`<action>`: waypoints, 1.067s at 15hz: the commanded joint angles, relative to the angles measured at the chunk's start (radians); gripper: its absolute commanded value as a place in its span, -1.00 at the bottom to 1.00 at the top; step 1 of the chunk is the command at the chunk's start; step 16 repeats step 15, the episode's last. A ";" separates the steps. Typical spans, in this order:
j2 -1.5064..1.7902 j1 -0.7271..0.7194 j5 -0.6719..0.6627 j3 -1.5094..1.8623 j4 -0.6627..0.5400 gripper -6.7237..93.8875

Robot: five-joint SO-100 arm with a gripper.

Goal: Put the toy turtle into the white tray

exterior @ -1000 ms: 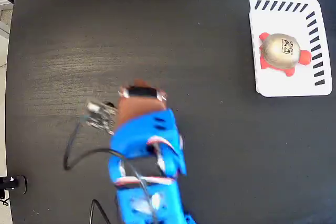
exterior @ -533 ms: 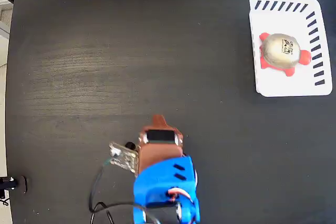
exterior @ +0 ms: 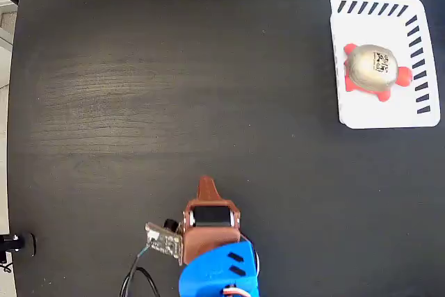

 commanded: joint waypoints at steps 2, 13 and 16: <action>0.081 -0.031 -0.044 -0.006 0.120 -0.87; 0.081 -0.009 -0.038 -0.006 0.120 -0.87; 0.081 -0.009 -0.038 -0.006 0.120 -0.87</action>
